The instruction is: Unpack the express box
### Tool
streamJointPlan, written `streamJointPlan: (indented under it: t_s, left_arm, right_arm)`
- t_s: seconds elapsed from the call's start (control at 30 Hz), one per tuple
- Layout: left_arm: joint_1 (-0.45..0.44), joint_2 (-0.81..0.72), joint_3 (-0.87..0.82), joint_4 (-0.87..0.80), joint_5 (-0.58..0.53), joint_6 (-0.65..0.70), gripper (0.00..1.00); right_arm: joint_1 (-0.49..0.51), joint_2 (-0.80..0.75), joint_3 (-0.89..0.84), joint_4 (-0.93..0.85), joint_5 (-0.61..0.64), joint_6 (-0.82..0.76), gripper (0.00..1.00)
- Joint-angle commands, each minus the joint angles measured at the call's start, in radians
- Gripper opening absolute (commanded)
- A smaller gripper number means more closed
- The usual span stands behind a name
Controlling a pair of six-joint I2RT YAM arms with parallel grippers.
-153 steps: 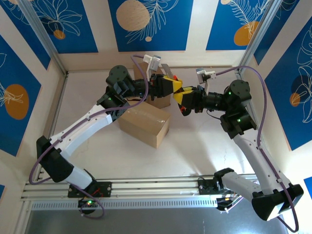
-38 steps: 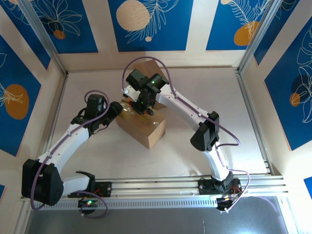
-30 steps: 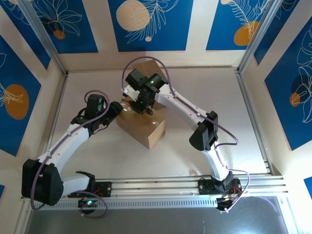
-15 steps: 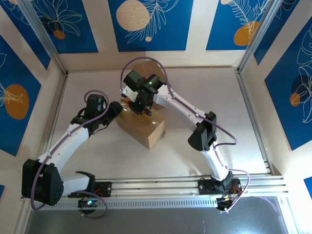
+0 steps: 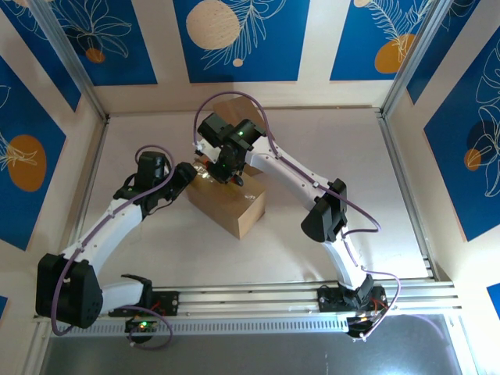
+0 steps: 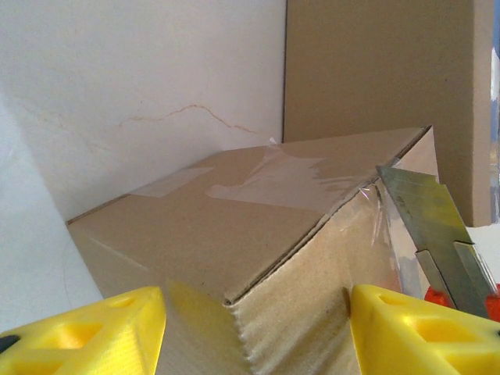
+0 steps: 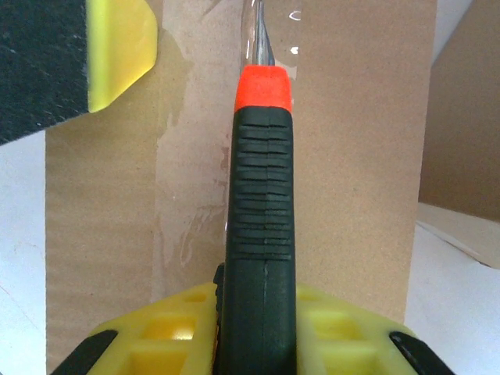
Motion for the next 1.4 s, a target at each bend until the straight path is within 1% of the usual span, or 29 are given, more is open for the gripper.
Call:
streamJointPlan:
  t_s: [0.0, 0.57, 1.13, 1.37]
  left_arm:
    - [0.019, 0.011, -0.032, -0.069, -0.005, -0.009, 0.63]
    - [0.032, 0.0, -0.033, -0.079, -0.008, -0.006, 0.63]
    - [0.035, 0.0, -0.049, -0.058, 0.001, -0.012, 0.62]
    - [0.04, 0.006, -0.058, -0.038, 0.019, -0.018, 0.62]
  right_arm:
    - [0.005, -0.03, 0.018, -0.036, 0.012, 0.016, 0.0]
    - [0.023, 0.013, 0.063, -0.154, 0.022, 0.031, 0.0]
    - [0.037, 0.023, 0.059, -0.188, 0.031, 0.052, 0.0]
    - [0.036, 0.021, 0.067, -0.178, -0.011, 0.049, 0.0]
